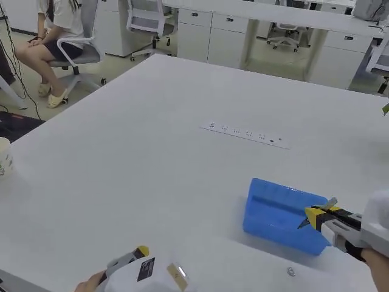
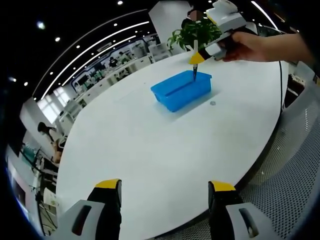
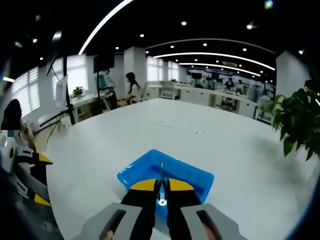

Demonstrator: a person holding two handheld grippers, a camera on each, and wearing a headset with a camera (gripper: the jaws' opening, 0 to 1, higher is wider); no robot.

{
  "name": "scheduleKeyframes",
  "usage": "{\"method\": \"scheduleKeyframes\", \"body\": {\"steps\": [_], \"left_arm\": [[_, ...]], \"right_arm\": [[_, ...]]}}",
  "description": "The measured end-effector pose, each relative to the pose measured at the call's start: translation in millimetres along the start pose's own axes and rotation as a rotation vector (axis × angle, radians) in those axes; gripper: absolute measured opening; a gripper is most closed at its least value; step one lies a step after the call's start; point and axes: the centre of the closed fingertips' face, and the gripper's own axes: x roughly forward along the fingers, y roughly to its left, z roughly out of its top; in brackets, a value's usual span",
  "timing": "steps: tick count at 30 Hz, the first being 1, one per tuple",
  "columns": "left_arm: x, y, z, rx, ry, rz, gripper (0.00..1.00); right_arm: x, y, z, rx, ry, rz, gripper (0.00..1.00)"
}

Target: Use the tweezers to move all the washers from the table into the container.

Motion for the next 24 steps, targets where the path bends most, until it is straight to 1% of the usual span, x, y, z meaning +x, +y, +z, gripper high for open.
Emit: {"method": "scheduleKeyframes", "body": {"steps": [2,6,8,17,21,24], "left_arm": [[0.0,0.4,0.6,0.001,-0.003,0.002,0.72],[-0.5,0.8,1.4,-0.003,-0.008,0.003,0.72],[-0.6,0.6,1.6,-0.001,-0.010,0.003,0.71],[-0.5,0.3,1.7,0.001,-0.011,0.001,0.71],[-0.6,0.3,2.2,-0.001,-0.015,0.000,0.71],[-0.7,0.6,2.4,0.000,-0.017,0.002,0.71]], "right_arm": [[-4.0,4.6,3.1,-0.006,-0.009,0.003,0.03],[-10.0,12.7,6.3,-0.042,-0.016,0.004,0.03],[-11.0,12.7,6.3,-0.043,-0.021,0.006,0.03],[-20.5,17.4,1.0,-0.015,-0.028,0.006,0.03],[-23.8,15.5,-6.2,0.002,-0.023,-0.003,0.03],[-26.7,17.1,-10.6,0.013,-0.015,-0.004,0.03]]}}
